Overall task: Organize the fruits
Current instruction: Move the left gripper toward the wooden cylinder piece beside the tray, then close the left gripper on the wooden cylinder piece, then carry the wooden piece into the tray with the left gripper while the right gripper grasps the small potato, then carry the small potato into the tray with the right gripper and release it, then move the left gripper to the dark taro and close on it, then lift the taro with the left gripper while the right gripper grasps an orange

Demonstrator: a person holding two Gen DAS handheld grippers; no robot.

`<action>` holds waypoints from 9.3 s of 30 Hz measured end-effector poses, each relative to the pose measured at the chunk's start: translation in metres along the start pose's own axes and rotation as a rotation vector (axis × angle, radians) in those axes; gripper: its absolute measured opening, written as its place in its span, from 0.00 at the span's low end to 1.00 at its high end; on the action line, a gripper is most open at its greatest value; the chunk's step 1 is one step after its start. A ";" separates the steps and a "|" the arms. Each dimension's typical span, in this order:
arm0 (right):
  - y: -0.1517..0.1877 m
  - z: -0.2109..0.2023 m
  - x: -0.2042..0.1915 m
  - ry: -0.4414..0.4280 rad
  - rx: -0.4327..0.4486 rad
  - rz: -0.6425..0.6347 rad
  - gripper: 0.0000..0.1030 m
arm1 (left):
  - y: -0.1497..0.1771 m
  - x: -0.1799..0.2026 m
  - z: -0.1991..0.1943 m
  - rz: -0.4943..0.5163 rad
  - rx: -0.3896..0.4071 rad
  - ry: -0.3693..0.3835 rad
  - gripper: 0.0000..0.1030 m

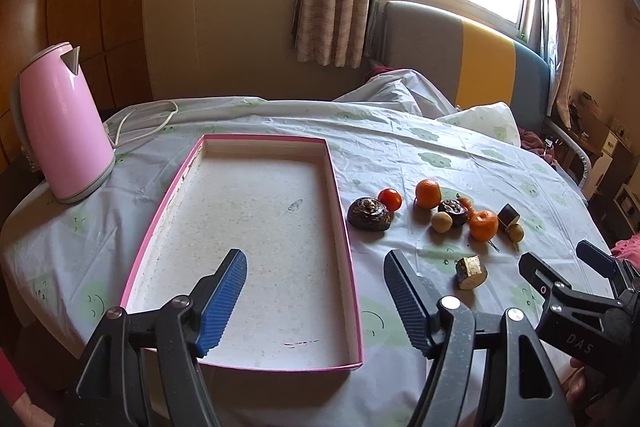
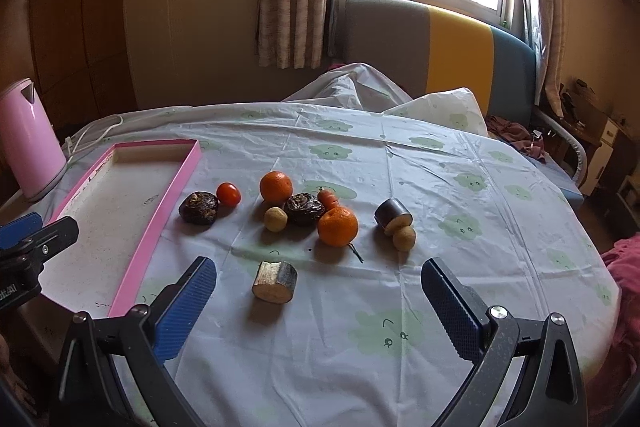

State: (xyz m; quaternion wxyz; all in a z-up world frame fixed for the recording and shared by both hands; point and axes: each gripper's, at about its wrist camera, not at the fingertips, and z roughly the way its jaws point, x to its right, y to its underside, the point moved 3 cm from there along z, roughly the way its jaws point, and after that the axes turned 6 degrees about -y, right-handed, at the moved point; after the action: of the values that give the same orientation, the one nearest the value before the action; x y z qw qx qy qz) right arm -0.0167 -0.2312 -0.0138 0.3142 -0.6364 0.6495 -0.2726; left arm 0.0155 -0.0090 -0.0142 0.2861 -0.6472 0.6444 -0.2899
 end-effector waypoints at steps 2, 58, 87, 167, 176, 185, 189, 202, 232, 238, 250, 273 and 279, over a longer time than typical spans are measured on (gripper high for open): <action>0.001 0.001 0.004 0.007 -0.007 0.005 1.00 | 0.001 0.002 0.001 0.006 -0.005 0.004 0.70; -0.004 0.104 0.107 -0.100 -0.206 0.164 0.43 | 0.035 0.134 0.091 0.231 -0.243 0.357 0.34; -0.004 0.123 0.105 -0.061 -0.237 0.081 0.23 | -0.025 -0.053 0.128 -0.139 -0.263 -0.079 0.41; 0.015 0.063 -0.015 -0.243 -0.219 0.071 0.43 | -0.001 -0.012 0.040 0.004 -0.159 0.125 0.49; 0.020 0.064 0.003 -0.216 -0.211 0.104 0.43 | -0.015 0.038 0.045 0.168 -0.161 0.256 0.43; 0.021 0.064 0.012 -0.217 -0.205 0.115 0.43 | -0.041 0.071 0.076 0.301 -0.192 0.280 0.43; 0.020 0.065 0.014 -0.232 -0.207 0.120 0.43 | -0.052 0.080 0.093 0.341 -0.201 0.294 0.43; 0.019 0.069 0.020 -0.233 -0.209 0.122 0.43 | -0.052 0.097 0.141 0.469 -0.275 0.280 0.45; 0.018 0.072 0.025 -0.241 -0.217 0.150 0.45 | -0.015 0.101 0.113 0.503 -0.315 0.346 0.50; 0.018 0.073 0.030 -0.237 -0.218 0.145 0.35 | 0.012 0.111 0.075 0.482 -0.252 0.313 0.50; 0.010 0.068 0.048 -0.247 -0.201 0.171 0.27 | 0.044 0.119 0.074 0.399 -0.205 0.289 0.50; -0.021 0.124 0.043 -0.159 -0.232 0.045 0.35 | 0.052 0.113 0.073 0.353 -0.167 0.313 0.50; -0.013 0.110 0.036 -0.189 -0.231 0.034 0.33 | 0.047 0.109 0.073 0.323 -0.189 0.329 0.50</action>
State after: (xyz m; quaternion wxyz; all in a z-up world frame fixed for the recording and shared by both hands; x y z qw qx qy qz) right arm 0.0749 -0.2627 -0.0778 0.3031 -0.6802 0.6547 -0.1295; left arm 0.0384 -0.1189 -0.0971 0.1583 -0.5039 0.8015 -0.2803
